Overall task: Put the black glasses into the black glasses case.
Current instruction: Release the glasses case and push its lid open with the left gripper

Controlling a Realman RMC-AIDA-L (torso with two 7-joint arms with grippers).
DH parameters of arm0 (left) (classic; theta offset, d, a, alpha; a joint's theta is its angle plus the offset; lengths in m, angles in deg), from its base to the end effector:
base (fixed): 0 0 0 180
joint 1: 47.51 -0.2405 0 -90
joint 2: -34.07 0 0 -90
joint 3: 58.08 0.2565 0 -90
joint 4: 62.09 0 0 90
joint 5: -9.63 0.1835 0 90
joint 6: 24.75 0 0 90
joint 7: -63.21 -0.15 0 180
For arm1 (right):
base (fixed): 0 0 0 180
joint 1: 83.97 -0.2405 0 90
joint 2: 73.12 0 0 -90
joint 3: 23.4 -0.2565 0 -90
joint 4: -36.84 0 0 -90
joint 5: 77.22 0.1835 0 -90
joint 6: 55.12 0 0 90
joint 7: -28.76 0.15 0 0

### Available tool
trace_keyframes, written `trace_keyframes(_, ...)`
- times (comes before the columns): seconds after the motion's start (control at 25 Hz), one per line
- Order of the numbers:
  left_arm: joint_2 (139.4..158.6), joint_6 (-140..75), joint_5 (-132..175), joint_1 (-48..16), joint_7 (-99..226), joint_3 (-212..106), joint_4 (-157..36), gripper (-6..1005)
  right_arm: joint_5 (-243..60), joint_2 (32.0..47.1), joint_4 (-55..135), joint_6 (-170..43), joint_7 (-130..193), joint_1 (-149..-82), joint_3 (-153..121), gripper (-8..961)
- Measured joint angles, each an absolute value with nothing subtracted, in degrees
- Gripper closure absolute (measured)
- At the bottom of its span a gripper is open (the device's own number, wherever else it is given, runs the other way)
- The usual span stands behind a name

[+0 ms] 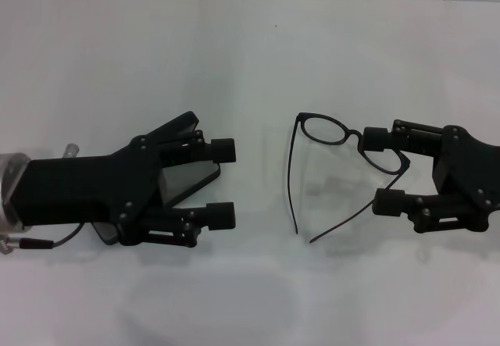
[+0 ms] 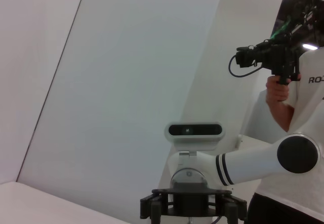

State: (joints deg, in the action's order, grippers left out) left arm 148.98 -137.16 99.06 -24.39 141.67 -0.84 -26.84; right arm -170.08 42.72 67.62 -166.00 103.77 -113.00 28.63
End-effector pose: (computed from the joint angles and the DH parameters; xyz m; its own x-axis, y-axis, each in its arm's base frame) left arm -0.2158 0.2414 0.0199 0.6345 0.3119 0.7072 0.2358 -0.9495 0.2072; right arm 0.1998 0.2639 0.0127 0.6325 -0.2575 -0.7305 -0.2003 -0.9654 0.1668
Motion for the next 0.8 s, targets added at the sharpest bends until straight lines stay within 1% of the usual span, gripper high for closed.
trace_keyframes(0.44,149.27,-137.16,98.76,-24.83,141.52,-0.87,-26.84,124,-170.19,42.72,67.21,-165.75,103.62,-112.78,28.62,81)
trace_keyframes(0.64,149.84,-136.97,98.67,-24.8,141.95,-1.18,-26.53,127,-170.09,42.65,66.99,-165.32,103.3,-112.58,28.21,81)
trace_keyframes(0.8,150.14,-136.45,98.68,-24.39,149.2,-4.6,-18.81,130,-170.02,42.1,67.16,-164.3,103.29,-111.86,27.16,81)
